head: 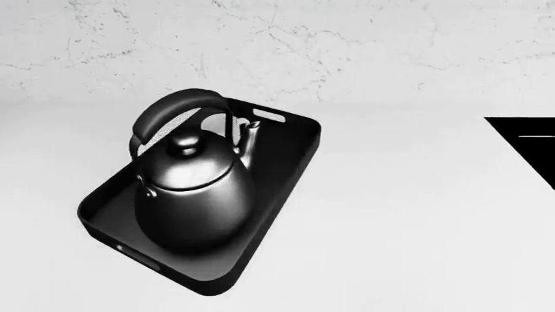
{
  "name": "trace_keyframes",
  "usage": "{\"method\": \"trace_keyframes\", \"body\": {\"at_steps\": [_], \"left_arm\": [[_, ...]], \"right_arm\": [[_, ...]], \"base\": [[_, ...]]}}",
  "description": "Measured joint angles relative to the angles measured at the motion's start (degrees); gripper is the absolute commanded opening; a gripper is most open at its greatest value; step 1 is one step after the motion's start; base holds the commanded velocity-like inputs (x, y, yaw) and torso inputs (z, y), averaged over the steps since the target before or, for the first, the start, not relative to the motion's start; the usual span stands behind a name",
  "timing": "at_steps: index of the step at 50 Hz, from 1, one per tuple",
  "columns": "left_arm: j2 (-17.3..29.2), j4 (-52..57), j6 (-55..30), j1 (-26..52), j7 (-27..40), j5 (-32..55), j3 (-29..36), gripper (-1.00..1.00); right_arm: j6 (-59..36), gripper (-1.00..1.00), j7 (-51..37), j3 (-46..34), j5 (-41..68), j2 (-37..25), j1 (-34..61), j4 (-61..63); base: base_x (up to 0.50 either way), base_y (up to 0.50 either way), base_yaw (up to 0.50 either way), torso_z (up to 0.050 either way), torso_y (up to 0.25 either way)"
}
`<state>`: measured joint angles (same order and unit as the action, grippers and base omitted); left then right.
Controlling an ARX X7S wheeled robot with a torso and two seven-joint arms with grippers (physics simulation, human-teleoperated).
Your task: Pick the kettle from the counter and place it on the tray. Then pick the mug from the cabinet and place it on the tray. Then close the cabinet doors.
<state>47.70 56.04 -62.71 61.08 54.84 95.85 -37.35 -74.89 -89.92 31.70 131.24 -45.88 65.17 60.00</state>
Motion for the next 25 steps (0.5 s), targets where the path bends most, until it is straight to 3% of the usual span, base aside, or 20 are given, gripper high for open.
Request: {"method": "trace_keyframes", "body": {"at_steps": [25], "left_arm": [[-0.8, 0.5, 0.2, -1.1, -0.9, -0.6, 0.0, 1.00]], "right_arm": [[0.4, 1.00, -0.1, 2.2, 1.1, 0.4, -0.9, 0.0]], "base": [[0.00, -0.50, 0.00, 0.000, 0.000]]}}
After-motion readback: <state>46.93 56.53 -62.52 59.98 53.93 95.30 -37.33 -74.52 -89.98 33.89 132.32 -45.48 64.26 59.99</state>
